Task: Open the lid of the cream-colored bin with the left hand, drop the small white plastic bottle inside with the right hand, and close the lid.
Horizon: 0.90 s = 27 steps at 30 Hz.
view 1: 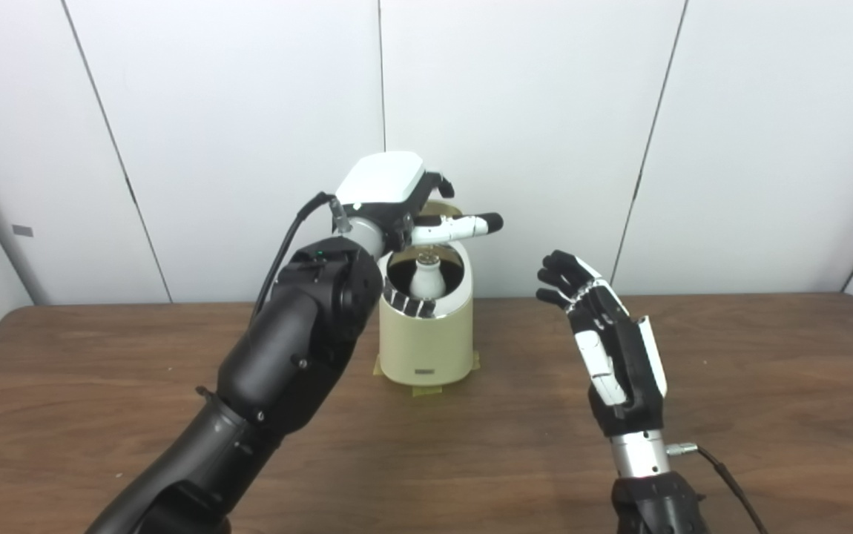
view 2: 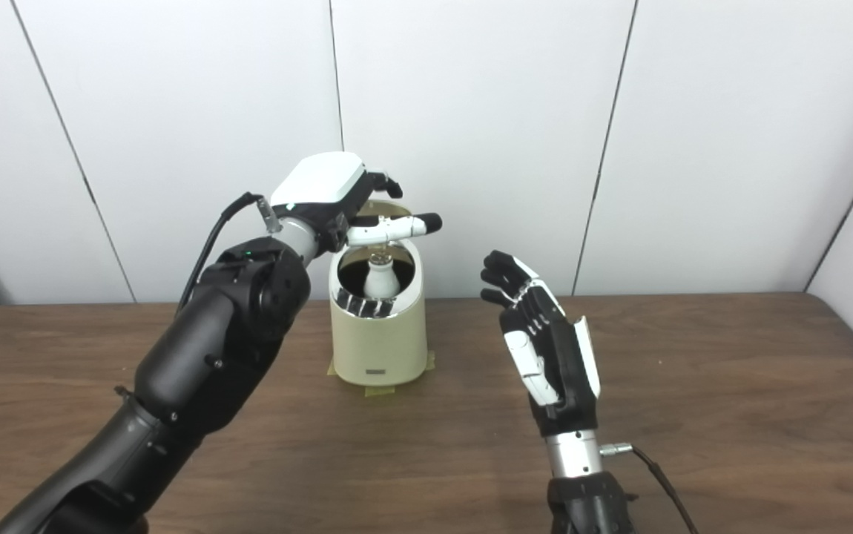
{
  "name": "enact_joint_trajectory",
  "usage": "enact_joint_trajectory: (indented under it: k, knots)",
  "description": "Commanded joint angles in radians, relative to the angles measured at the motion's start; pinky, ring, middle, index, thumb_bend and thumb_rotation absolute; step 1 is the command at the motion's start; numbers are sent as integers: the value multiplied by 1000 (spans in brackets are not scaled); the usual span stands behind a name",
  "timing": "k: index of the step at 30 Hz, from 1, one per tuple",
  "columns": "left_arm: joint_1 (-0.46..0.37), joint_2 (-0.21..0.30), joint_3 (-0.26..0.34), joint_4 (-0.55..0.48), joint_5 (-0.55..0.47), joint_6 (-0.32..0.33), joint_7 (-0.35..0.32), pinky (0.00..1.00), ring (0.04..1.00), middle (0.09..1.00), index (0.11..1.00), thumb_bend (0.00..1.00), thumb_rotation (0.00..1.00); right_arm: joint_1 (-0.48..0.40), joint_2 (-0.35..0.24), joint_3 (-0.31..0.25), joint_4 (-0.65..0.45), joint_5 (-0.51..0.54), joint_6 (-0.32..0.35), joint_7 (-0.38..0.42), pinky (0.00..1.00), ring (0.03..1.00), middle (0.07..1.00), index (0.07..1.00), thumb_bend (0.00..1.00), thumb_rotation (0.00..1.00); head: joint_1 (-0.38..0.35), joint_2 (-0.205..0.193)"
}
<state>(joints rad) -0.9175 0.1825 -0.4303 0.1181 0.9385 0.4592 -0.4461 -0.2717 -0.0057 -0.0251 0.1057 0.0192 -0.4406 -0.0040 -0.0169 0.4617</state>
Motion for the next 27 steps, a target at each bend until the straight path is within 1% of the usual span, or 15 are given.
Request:
enact_joint_trajectory:
  k: [1,4,6,9,14,18,23,27]
  knots:
    - [-36,9,8,-46,33,7,15,988,979,911,809,820,1000,-40,3,-7,-25,15,-29,12,745,807,823,805,293,756,-1,1]
    - [-19,5,9,-73,46,8,13,999,962,887,818,833,1000,-39,7,-6,-32,22,-29,17,745,809,823,803,292,748,-1,1]
    - [-6,2,10,-90,51,7,11,1000,988,915,821,840,1000,-39,8,-6,-33,21,-29,17,749,813,824,803,292,746,-2,2]
    - [15,2,9,-113,57,5,11,1000,989,917,817,839,1000,-38,7,-5,-36,17,-29,15,751,815,825,805,292,753,-5,4]
    - [44,4,10,-140,65,5,4,1000,980,896,807,833,1000,-35,5,-8,-41,30,-29,25,755,817,825,805,293,749,-5,12]
    - [61,6,14,-143,71,6,5,1000,973,867,802,830,1000,-32,7,-8,-50,15,-29,13,747,810,821,802,290,752,-4,19]
    - [84,4,8,-154,77,3,7,1000,966,844,794,839,1000,-33,7,-12,-46,21,-29,15,747,810,818,793,294,729,-5,27]
    - [107,3,3,-178,87,-8,11,1000,954,812,786,837,1000,-32,4,-13,-57,8,-29,8,739,807,817,796,297,744,-6,34]
